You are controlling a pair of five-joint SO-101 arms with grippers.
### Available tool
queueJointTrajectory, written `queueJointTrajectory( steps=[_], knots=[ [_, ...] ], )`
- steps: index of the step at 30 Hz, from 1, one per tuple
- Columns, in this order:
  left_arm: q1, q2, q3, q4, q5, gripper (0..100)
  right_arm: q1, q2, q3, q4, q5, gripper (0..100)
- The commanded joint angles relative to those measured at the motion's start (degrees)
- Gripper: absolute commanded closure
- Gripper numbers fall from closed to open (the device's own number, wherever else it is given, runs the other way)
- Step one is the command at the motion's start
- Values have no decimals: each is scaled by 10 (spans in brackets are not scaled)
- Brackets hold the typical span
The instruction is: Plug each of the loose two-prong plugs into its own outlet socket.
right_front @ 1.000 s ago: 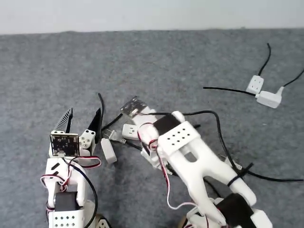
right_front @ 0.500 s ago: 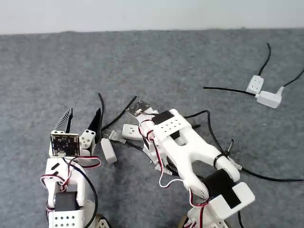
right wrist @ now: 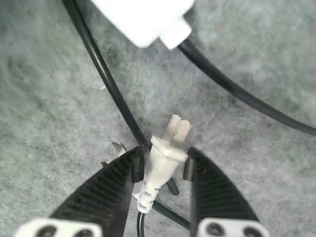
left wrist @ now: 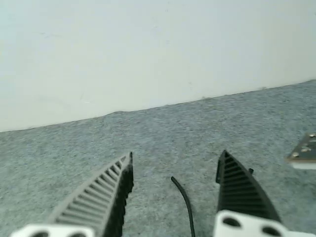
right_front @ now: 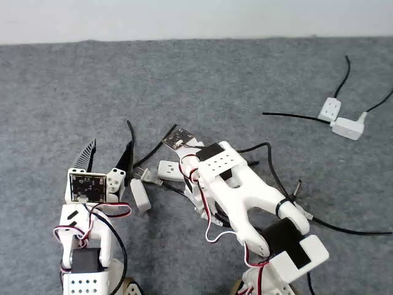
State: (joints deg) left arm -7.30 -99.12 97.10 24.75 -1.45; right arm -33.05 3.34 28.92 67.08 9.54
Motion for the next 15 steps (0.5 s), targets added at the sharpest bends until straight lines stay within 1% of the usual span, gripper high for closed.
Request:
queueJointTrajectory(
  steps=[1,3,5,15],
  knots=[
    [4,-3,-4,-16,-7,739,9,-2,-4,-15,-3,995],
    [4,-3,-4,-16,-7,739,9,-2,-4,-17,-2,979],
    [4,-3,-4,-16,-7,739,9,-1,-4,-18,-2,991],
    [6,-3,-4,-16,-7,739,9,-16,-18,-12,-1,990]
  ],
)
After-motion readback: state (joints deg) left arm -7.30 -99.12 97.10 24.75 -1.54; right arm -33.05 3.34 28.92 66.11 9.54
